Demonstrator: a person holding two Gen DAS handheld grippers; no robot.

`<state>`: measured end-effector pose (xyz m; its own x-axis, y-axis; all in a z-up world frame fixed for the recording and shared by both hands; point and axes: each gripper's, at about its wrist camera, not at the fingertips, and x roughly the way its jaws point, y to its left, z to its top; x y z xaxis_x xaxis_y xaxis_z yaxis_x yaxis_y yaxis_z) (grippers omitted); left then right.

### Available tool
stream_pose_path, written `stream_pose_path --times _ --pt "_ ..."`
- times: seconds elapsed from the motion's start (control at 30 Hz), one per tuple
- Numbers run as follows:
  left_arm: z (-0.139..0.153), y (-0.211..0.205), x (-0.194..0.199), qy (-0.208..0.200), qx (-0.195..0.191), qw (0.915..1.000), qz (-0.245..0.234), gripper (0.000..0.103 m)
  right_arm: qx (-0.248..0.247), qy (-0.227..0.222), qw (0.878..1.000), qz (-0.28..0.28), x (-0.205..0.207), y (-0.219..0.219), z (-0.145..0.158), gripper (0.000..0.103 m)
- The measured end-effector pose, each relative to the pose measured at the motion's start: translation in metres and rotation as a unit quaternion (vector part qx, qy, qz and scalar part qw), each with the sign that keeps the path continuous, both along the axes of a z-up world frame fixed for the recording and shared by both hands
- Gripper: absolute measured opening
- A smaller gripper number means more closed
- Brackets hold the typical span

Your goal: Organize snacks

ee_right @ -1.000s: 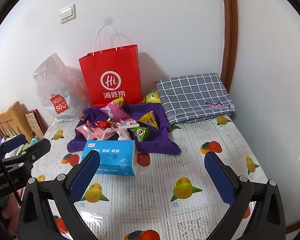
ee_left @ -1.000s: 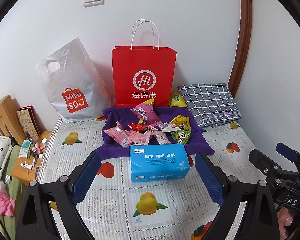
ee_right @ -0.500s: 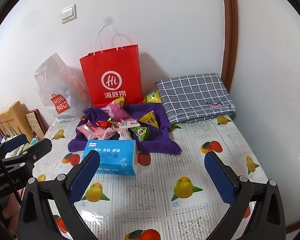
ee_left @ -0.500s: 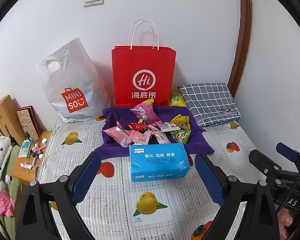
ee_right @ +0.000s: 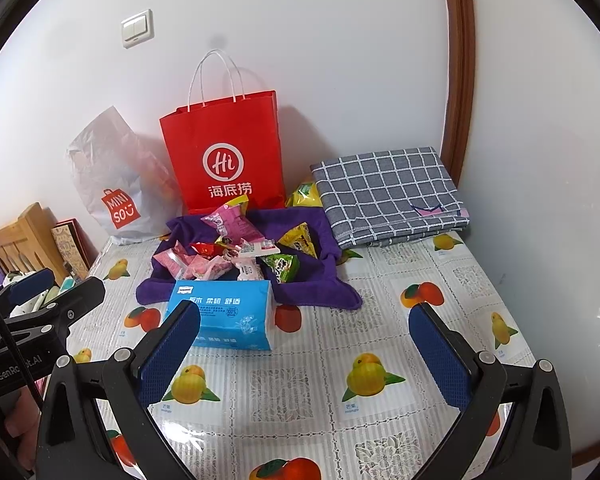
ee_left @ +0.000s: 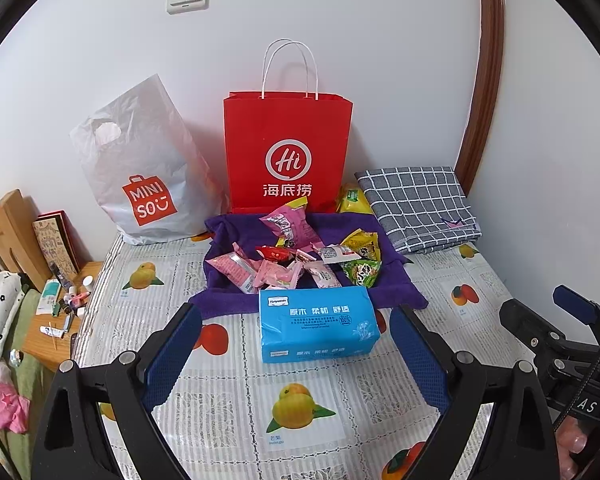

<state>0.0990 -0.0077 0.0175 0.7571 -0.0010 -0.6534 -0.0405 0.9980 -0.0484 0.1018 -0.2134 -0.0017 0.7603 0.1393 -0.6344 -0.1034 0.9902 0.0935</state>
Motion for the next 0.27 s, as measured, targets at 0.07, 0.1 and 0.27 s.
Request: stream_pose_path --times 0.07,0.1,0.27 --pt "0.0001 0.0001 0.0000 0.001 0.000 1.0000 0.000 0.095 -0.001 0.000 1.000 0.000 -0.0002 -0.0002 0.0004 0.103" --pt "-0.0001 0.0002 -0.0003 0.000 0.000 1.0000 0.000 0.095 0.000 0.000 1.000 0.000 -0.0006 0.0001 0.0005 0.103" --pt "0.0000 0.0000 0.0001 -0.002 0.002 1.0000 0.001 0.095 0.000 0.000 1.000 0.000 -0.0005 0.0001 0.0004 0.103"
